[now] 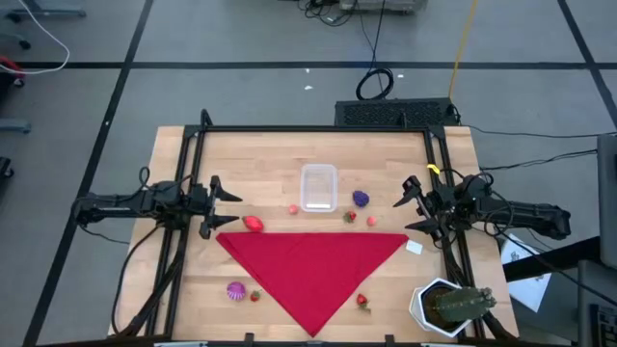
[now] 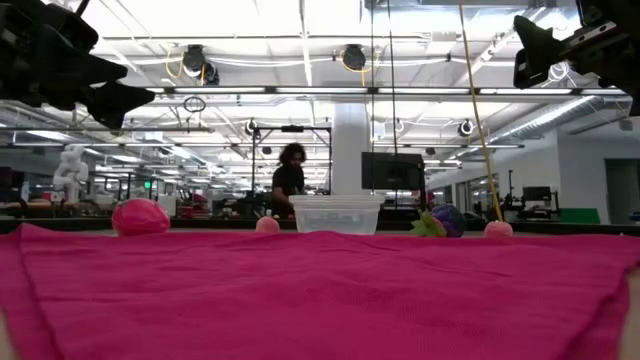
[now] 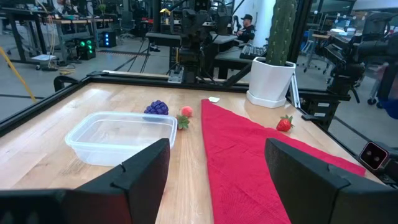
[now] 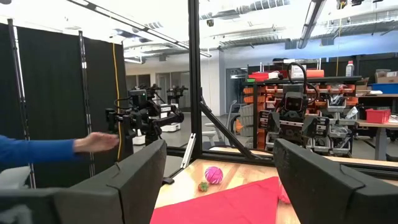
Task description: Pick and placing Produce into tupperware
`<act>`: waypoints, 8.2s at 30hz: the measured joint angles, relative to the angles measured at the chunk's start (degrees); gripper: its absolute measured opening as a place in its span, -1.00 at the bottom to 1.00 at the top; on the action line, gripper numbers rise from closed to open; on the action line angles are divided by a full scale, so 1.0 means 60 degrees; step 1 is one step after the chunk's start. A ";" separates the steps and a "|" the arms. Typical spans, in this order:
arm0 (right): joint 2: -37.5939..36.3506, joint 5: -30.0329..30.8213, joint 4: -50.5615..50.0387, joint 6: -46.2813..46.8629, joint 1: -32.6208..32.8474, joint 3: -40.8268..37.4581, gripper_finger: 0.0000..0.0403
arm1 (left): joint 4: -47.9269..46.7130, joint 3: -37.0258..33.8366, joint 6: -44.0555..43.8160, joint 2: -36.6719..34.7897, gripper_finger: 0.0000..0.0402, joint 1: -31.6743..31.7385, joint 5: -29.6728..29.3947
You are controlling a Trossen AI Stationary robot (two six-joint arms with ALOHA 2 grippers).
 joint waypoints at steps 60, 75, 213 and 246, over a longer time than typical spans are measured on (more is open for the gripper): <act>1.0706 0.6328 -1.4997 0.0574 0.0925 1.5607 0.44 | -0.2646 0.1473 -0.0129 0.0000 0.35 0.0002 -0.2671; 1.2071 0.6219 -1.6704 0.1952 0.0713 1.4991 0.44 | -0.3023 0.1766 -0.0501 0.0001 0.35 0.0002 -0.2828; 1.5646 0.5177 -1.2240 0.1500 -0.0580 1.1038 0.34 | -0.2990 0.1752 -0.0715 0.0004 0.35 0.0000 -0.2828; 1.5646 0.5213 -1.2244 0.1470 -0.0665 1.1046 0.11 | -0.2990 0.1752 -0.0719 0.0000 0.35 -0.0001 -0.2824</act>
